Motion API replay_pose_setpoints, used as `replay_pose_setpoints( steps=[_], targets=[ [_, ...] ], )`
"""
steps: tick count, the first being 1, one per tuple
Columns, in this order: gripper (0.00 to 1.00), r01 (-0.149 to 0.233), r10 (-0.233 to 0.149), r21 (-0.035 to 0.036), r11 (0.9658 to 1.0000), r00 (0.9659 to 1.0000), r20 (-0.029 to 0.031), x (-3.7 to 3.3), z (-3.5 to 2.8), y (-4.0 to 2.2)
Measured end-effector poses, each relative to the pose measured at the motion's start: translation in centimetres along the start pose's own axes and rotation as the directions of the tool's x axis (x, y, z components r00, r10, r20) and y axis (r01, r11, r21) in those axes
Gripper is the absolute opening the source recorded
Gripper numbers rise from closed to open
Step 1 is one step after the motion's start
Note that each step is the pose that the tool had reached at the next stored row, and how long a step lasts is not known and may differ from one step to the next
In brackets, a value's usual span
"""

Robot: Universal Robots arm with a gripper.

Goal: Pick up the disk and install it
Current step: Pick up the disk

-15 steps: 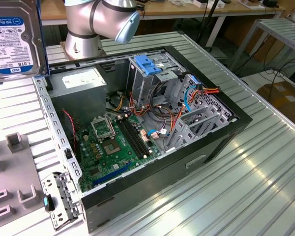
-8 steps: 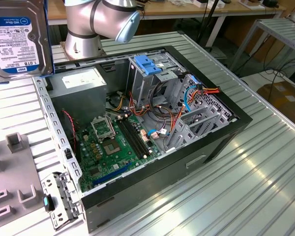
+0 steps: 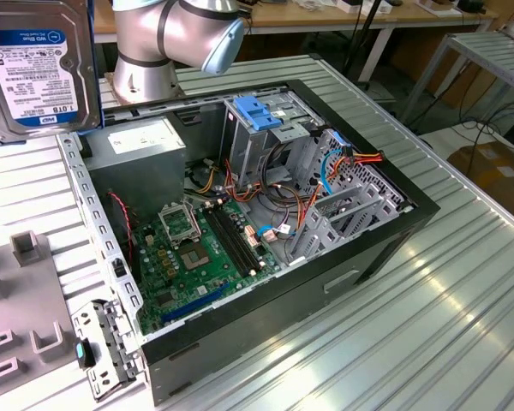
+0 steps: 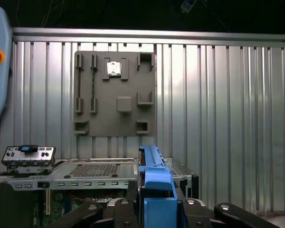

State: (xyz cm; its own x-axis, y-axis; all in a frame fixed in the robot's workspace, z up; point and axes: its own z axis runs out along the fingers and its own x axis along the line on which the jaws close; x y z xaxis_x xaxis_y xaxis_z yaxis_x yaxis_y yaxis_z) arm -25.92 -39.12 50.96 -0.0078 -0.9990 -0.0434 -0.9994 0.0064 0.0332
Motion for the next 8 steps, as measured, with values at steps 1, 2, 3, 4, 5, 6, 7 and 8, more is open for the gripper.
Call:
replay_pose_setpoints(
  steps=[1,2,3,4,5,6,7,8],
  targets=[
    [0.37,0.0,0.0,-0.0001,1.0,1.0,0.0,-0.01,-0.01,-0.07],
    [0.37,0.0,0.0,-0.0001,1.0,1.0,0.0,0.0,0.0,-0.14],
    [0.37,0.0,0.0,-0.0001,1.0,1.0,0.0,0.0,0.0,-0.21],
    [0.37,0.0,0.0,-0.0001,1.0,1.0,0.0,0.0,-0.01,-0.31],
    [0.37,0.0,0.0,-0.0001,1.0,1.0,0.0,0.0,-0.01,-0.42],
    [0.37,0.0,0.0,-0.0001,1.0,1.0,0.0,0.0,-0.01,-0.51],
    [0.37,0.0,0.0,0.0,1.0,1.0,0.0,0.0,-0.01,-0.61],
    [0.37,0.0,0.0,-0.0001,1.0,1.0,0.0,0.0,-0.01,-0.71]
  ],
)
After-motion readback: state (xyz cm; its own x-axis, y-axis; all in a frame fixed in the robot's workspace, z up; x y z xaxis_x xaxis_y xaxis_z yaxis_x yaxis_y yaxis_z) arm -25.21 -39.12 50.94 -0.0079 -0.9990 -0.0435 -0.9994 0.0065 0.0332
